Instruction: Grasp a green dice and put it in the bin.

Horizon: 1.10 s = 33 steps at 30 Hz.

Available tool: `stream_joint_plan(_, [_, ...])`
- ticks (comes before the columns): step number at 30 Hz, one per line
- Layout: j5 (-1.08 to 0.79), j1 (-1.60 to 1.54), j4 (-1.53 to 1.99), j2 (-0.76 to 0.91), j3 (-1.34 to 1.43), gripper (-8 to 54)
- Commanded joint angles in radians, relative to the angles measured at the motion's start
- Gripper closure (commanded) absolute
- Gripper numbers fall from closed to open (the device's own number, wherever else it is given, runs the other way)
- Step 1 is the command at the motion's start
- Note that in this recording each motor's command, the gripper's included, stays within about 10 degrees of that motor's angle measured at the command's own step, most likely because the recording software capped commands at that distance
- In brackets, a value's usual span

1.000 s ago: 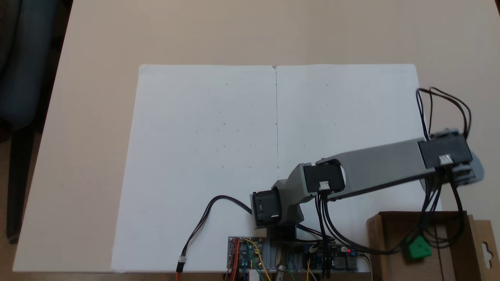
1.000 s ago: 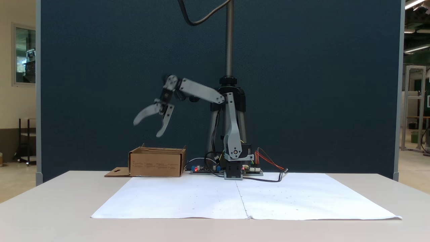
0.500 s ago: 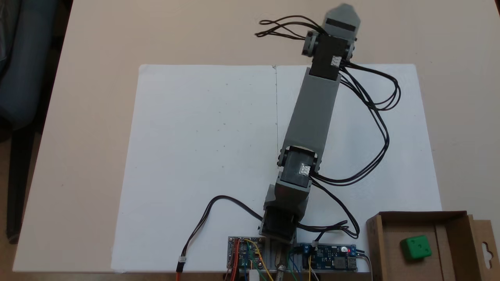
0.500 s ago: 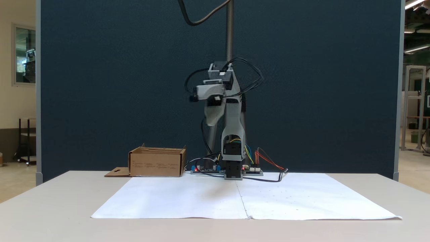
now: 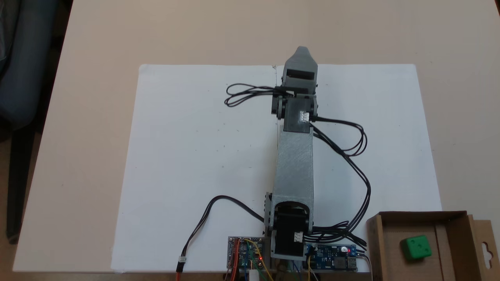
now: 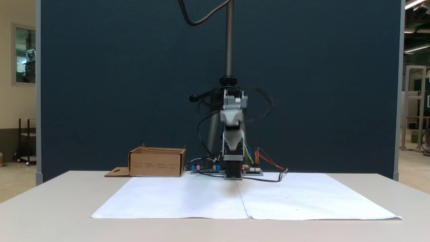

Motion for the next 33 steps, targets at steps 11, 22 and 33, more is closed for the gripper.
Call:
stream_joint_plan(11, [-0.091,-0.012,-0.498,0.341,0.43,1.5])
stream_joint_plan(22, [-0.002,0.002,-0.854,0.347,0.83,2.1])
stream_joint_plan(33, [-0.009,-0.002,-1.196,0.347,1.127,2.0])
